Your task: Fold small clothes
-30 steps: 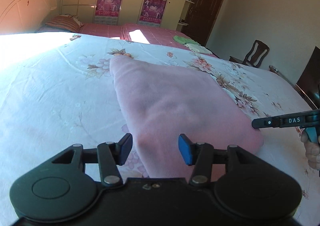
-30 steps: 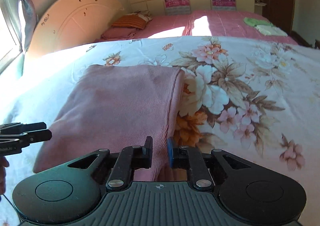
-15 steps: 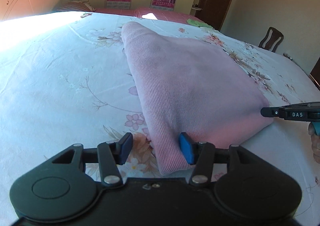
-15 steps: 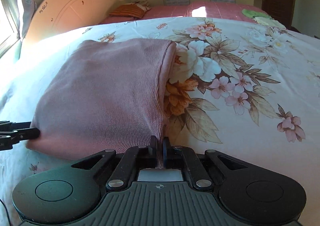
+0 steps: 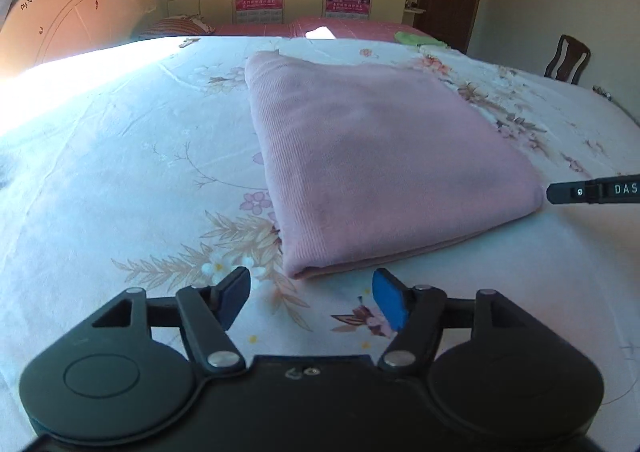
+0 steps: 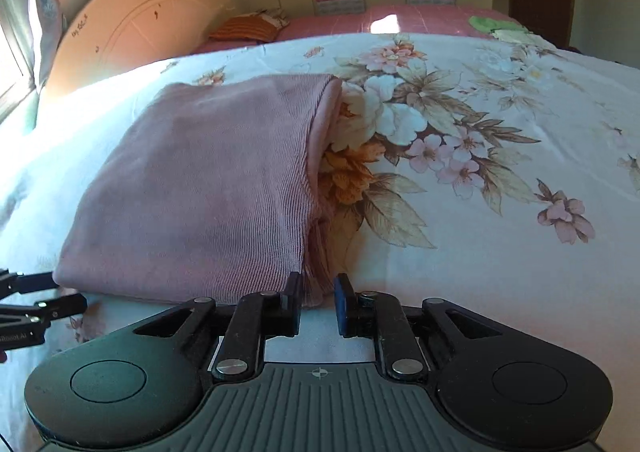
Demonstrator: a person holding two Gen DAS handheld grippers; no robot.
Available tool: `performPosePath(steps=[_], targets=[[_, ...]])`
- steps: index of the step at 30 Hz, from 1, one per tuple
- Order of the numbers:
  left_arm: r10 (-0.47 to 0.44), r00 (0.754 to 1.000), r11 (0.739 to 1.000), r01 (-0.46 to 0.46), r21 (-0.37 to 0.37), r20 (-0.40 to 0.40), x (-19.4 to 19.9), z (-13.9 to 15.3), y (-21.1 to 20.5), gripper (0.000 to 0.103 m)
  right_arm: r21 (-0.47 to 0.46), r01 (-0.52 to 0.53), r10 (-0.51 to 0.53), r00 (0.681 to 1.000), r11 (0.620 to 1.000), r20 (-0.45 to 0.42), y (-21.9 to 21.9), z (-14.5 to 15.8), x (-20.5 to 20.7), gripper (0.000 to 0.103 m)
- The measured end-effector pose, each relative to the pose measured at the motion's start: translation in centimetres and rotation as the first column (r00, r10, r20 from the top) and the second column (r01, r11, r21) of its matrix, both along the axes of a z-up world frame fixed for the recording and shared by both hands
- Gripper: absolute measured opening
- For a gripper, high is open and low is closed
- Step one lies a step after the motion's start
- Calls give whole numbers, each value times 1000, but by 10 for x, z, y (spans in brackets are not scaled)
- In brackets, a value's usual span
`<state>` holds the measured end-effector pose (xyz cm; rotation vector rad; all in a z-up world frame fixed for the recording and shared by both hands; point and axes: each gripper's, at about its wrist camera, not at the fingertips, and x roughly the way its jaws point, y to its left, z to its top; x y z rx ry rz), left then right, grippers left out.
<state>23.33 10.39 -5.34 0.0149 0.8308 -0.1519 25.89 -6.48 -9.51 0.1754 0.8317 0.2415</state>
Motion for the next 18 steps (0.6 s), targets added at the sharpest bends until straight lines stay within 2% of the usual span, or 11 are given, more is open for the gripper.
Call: performPosePath(steps=[1,2,3,4,5,6,11,14,18], targets=[[26,999,1000,-26,-14,29,-14,9,-1,86,3,-1,1,1000,1000,13,-3,7,-11,16],[48,997,999,-47,-21,64,-28,18,-3,89,14,-3,3,1000,1000,24,-6,14,-25,18],[59,995,998,-57,-27,86,-41,24,-5,90,34,-14,13,999,999,38,-9,20,-43,39],[71,992,997,-68,-39,105,-55,31,-8,92,42,-19,17,998,999,54,-12,25,-59,80],[88,989,995,-82,-56,115,-72,38,-11,93,38,-15,12,996,999,90,-15,31,-81,94],[105,987,993,-97,-67,123,-86,43,-14,96,32,-18,14,992,999,125,-17,36,-99,100],[156,978,987,-149,-64,136,-148,59,-38,102,-37,-6,11,989,999,148,-21,52,-170,100],[146,978,989,-141,-39,148,-178,67,-52,103,-71,0,12,984,997,175,-22,61,-202,103],[109,974,993,-115,17,201,-213,80,-71,103,-97,-14,34,978,995,206,-20,71,-231,103]])
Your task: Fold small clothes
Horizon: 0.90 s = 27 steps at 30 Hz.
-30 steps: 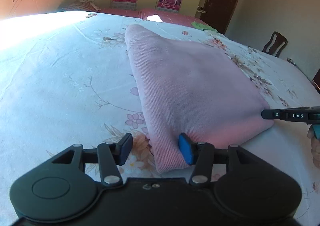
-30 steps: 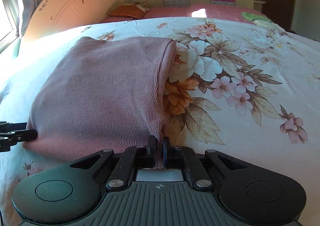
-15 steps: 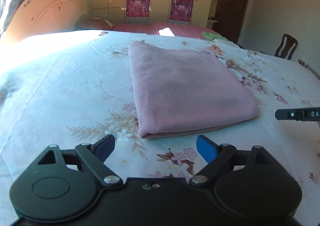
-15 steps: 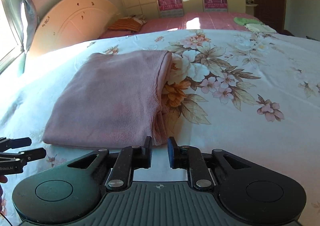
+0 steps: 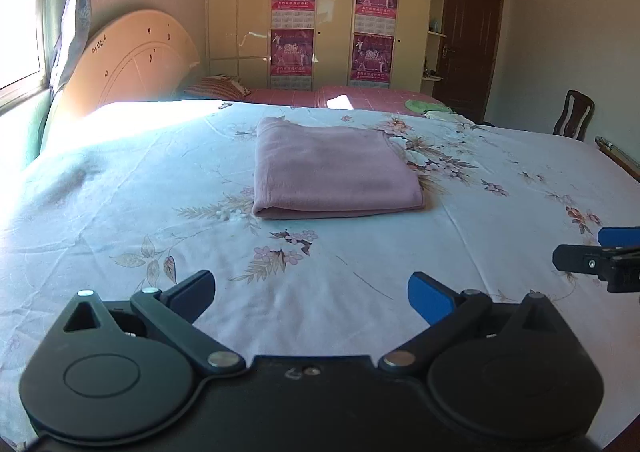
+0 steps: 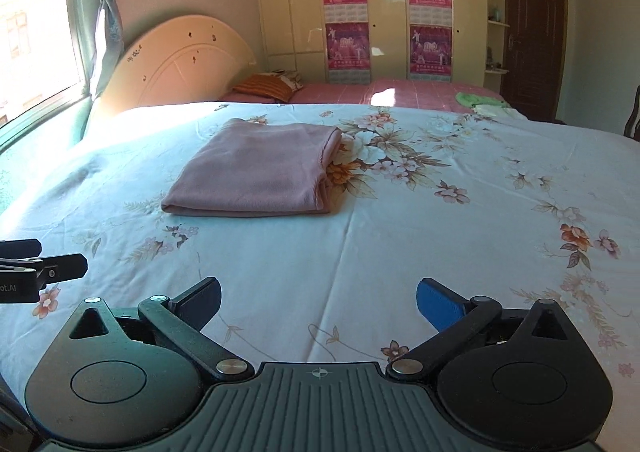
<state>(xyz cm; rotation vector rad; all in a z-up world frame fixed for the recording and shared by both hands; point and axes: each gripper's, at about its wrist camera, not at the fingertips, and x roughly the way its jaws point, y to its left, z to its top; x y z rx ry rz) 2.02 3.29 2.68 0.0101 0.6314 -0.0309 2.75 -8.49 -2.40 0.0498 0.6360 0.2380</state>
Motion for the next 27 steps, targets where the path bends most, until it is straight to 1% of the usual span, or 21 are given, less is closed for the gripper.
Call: performPosePath(steps=[6,11,14,19,27], targets=[[-3,999,1000,4,-1,52,-32,18,-14,103,-13,-24,25,999,1000,34,6,12,-27,103],[7,996,1000,-7,-3,93,-47,28,-19,103,-24,-38,39,997,999,62,8,21,-43,103],[10,995,1000,-9,-5,96,-52,30,-21,103,-30,-45,47,996,999,80,7,24,-49,103],[5,996,1000,-5,-4,90,-56,30,-24,103,-32,-44,46,996,999,78,3,24,-55,103],[1,994,1000,-1,-2,108,-60,31,-31,103,-35,-48,51,996,998,76,1,22,-62,103]])
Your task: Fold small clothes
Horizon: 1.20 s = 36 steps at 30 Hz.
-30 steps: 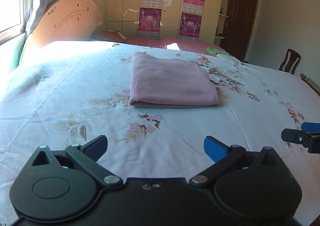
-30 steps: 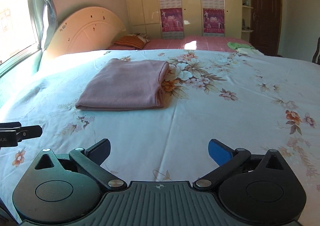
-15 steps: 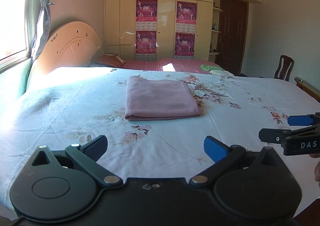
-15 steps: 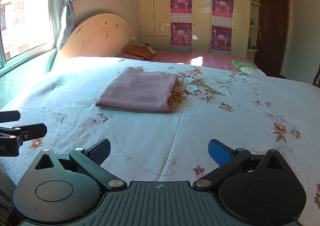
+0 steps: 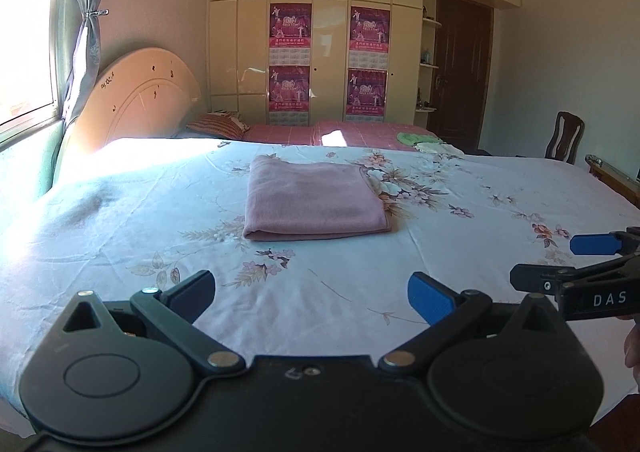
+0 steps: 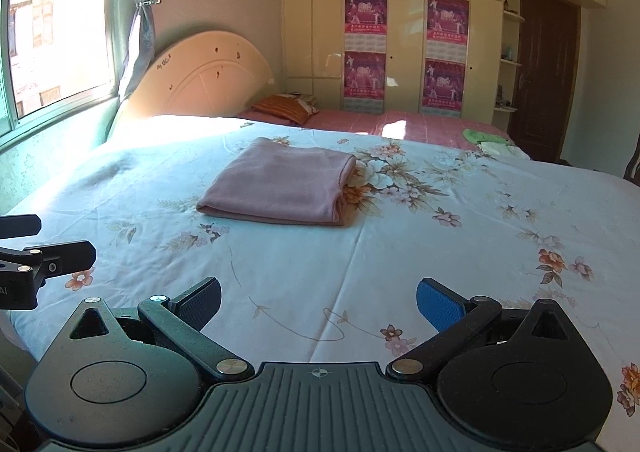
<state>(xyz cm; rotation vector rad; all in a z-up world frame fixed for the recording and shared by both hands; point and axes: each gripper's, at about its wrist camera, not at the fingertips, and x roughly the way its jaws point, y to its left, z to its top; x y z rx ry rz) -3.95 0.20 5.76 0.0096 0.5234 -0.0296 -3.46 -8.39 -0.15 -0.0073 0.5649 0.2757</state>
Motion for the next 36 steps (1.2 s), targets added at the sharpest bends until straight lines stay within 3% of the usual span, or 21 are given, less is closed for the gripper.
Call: performPosePath(steps=[36], targets=[[-5,1000,1000,5,3,-4,5,-2,-6,103,7,5,-5,1000,1000,-5,-7,-3,5,103]])
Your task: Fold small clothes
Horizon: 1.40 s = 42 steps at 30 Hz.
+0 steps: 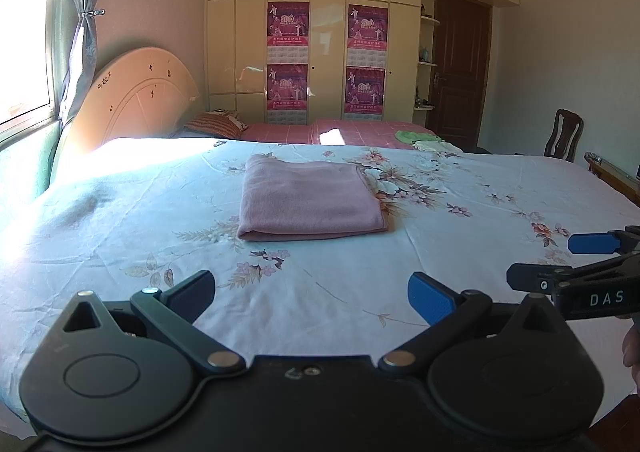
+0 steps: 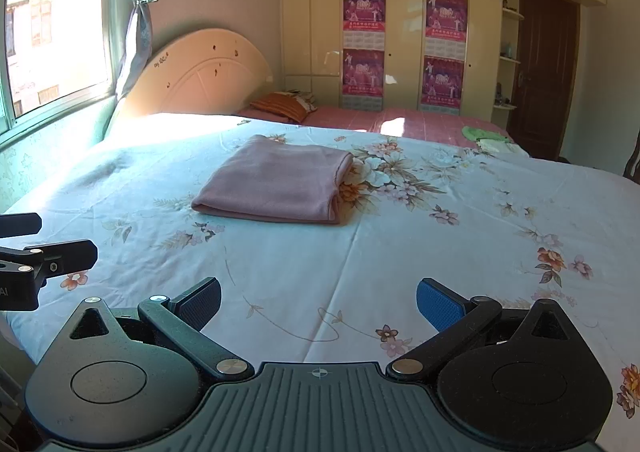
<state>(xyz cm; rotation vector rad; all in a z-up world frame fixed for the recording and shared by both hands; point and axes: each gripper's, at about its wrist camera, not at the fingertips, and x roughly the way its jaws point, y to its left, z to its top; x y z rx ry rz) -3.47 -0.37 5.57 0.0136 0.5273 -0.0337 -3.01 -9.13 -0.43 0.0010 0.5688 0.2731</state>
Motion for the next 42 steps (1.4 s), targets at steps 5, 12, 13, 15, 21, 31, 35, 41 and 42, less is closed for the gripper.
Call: performPosePath(steps=[5,12,13,15,21,31,35,41,42], targets=[[0,1000,1000,0,-1,-1,0,0,0,103,-6,-6,6,1000,1000,0,-1,0,1,103],[-2,1000,1000,2,6,0,0,0,-1,103,-11,-9,9,1000,1000,3,-2,-1,1,103],[-3,1000,1000,3,8,1,0,0,-1,103,-12,-9,9,1000,1000,4,-2,-1,1,103],[-7,1000,1000,7,12,2,0,0,-2,103,-12,-9,9,1000,1000,6,-2,-1,1,103],[-7,1000,1000,7,15,5,1,1,-4,103,-13,-11,11,1000,1000,8,-4,-1,2,103],[11,1000,1000,-11,11,3,3,3,-3,103,-18,-23,24,1000,1000,16,-5,2,5,103],[16,1000,1000,-16,10,6,3,4,-1,103,-18,-31,32,999,999,20,-4,2,8,103],[29,999,1000,-29,3,17,5,4,1,102,-16,-47,47,998,999,32,1,4,11,103],[33,999,999,-33,2,18,5,4,1,102,-16,-50,50,998,999,33,1,4,12,103]])
